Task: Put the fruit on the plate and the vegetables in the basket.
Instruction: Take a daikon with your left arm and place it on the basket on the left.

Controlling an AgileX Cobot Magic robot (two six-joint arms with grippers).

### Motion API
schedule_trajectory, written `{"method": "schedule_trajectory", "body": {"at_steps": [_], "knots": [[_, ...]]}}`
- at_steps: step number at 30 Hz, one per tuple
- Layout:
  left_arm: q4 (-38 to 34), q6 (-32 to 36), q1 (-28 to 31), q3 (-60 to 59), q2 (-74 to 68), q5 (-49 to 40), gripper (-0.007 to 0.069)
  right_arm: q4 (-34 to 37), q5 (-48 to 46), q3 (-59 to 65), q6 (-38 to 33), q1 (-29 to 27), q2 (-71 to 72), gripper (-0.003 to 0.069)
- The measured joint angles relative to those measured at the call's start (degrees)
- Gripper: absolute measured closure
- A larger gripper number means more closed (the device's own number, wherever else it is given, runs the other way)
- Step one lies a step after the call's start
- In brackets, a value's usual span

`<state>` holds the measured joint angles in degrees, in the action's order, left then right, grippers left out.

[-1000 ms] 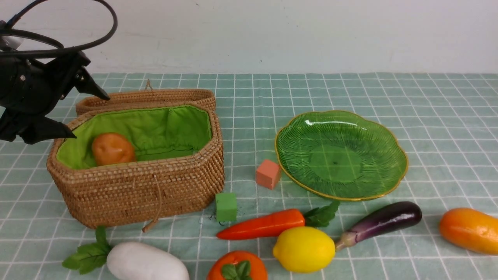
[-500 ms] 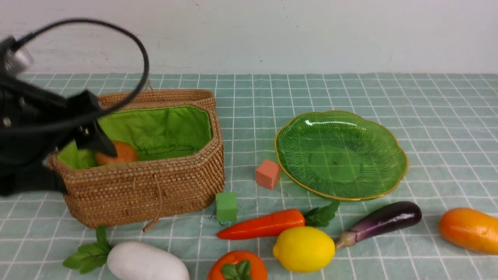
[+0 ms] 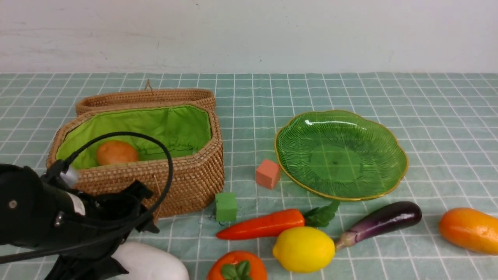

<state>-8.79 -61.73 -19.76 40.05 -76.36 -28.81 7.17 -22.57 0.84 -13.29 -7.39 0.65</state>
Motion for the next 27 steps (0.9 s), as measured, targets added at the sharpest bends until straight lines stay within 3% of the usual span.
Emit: {"method": "schedule_trajectory", "body": {"at_steps": [13, 18, 27], "knots": [[2.27, -1.01, 0.00, 0.00, -12.36, 2.94, 0.0077, 0.00, 0.00, 0.00, 0.00, 0.00, 0.00, 0.0418], [3.80, -0.91, 0.00, 0.00, -12.23, 3.36, 0.0124, 0.00, 0.00, 0.00, 0.00, 0.00, 0.00, 0.0418], [3.82, 3.18, 0.00, 0.00, -3.58, -1.65, 0.0124, 0.00, 0.00, 0.00, 0.00, 0.00, 0.00, 0.0418]]}}
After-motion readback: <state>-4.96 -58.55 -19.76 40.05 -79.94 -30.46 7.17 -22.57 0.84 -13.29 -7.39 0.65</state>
